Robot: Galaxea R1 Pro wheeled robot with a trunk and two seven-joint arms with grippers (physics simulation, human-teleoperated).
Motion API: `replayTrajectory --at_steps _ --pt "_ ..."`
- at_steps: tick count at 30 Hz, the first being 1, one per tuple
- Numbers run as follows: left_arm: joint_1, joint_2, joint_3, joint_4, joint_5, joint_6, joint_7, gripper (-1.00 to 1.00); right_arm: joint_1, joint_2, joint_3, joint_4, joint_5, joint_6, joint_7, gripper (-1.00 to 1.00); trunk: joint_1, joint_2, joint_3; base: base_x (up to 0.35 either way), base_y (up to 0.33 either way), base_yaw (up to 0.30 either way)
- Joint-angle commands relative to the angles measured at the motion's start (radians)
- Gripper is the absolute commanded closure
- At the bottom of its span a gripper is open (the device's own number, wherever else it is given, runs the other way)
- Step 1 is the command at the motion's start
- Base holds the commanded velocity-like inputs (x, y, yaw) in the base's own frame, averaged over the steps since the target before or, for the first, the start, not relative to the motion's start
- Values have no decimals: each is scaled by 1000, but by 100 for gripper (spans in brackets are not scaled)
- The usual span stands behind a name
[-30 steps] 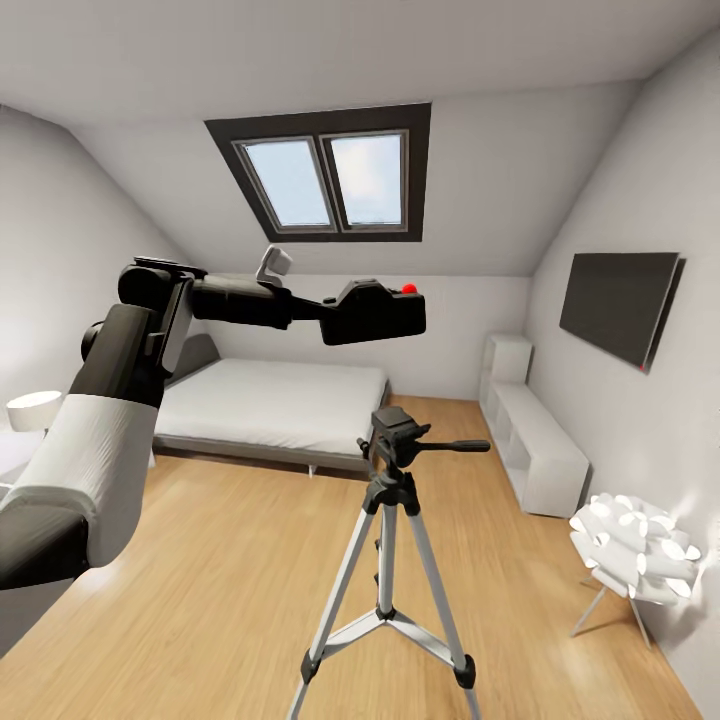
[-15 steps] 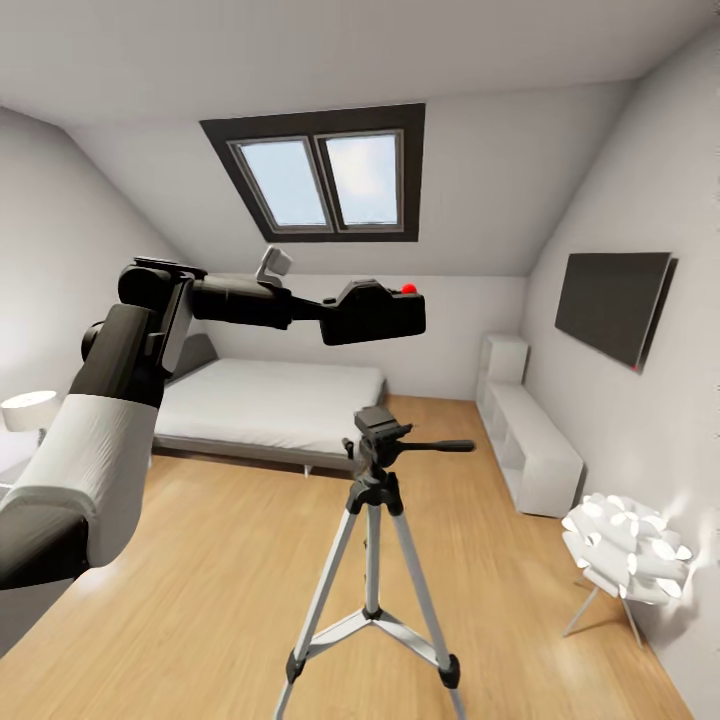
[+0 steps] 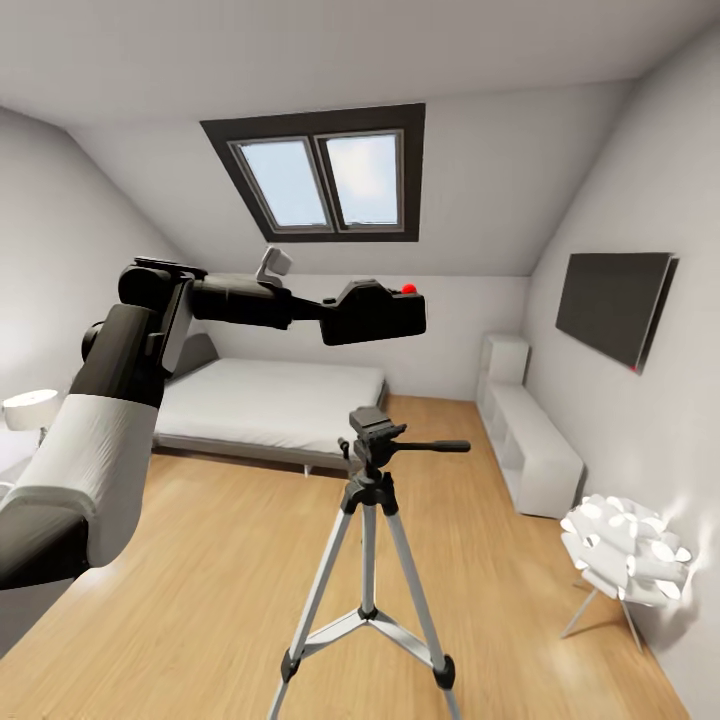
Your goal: Attach the digital camera to the camera tripod in the bedroom.
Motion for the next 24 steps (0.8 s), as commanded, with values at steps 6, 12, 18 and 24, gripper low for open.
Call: replayTrajectory --at_steps 6,12,18,24 --pt "-1 1 -1 0 -1 10 -6 100 -1 1 8 4 -8 -6 0 -100 0 -1 0 0 0 228" --pt "-1 1 -1 0 -1 10 -6 100 -1 1 8 4 -7 -5 0 -100 0 -1 0 0 0 63" --pt "-1 1 -1 3 -1 11 -6 100 -1 1 8 4 -7 -6 0 -100 0 -1 0 0 0 11" --pt "0 -16 -4 77 -3 10 12 100 -1 1 8 4 -7 -6 0 -100 0 -1 0 0 0 0"
